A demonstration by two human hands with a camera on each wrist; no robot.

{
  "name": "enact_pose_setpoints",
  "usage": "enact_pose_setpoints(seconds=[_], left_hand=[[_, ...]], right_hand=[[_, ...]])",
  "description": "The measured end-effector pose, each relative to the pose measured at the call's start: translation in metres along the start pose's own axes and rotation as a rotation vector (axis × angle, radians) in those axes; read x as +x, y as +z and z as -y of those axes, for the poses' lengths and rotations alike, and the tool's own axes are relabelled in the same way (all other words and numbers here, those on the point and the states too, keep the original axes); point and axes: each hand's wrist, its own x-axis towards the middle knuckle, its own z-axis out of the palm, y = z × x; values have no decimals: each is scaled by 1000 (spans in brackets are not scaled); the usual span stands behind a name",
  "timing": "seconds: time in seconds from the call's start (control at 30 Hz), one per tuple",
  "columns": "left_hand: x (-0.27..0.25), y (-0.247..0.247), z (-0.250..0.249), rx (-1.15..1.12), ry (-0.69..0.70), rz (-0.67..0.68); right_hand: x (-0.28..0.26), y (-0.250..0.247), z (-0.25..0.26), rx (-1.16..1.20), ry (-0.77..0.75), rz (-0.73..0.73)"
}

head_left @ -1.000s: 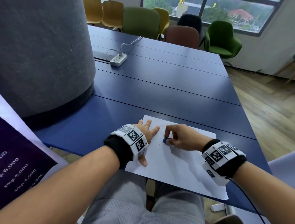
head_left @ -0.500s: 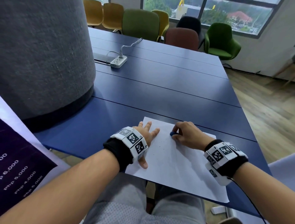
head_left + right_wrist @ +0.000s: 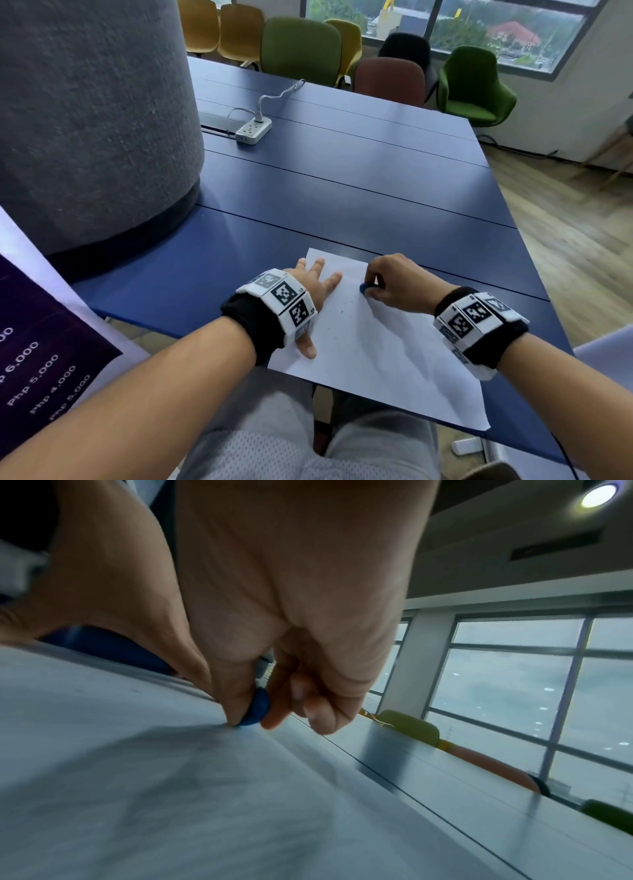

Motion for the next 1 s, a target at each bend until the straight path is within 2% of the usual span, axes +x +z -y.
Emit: enact_pose_setpoints(seconds=[0.1,0.17,0.23,0.37,0.53,0.7,0.83,0.93,1.0], left_hand=[[0,0,0,0,3,-9],[0,0,0,9,-4,-5],[0,-1,-1,19,-6,3],[-1,-2,0,-1,4,9],[-1,-2,0,2,1,9],[0,-1,0,-9,9,3],[1,-1,0,5,-1,8],[1,-1,0,-6,7,13],[2,-1,1,-12,4,14]], right_hand=[[2,2,-2,-3,-6,-12],[-3,5,4,-10,-75,56],[-4,1,8,-17,-54,96],[3,-4,2,-45,16,8],[-12,-4,19,-51,-113,202],[-6,-3,12,-21,-47,97],[-18,-5,25,-18,-145,271],[-12,-6,23,-27,-115,161],[-15,-2,22,-6,-146,158]])
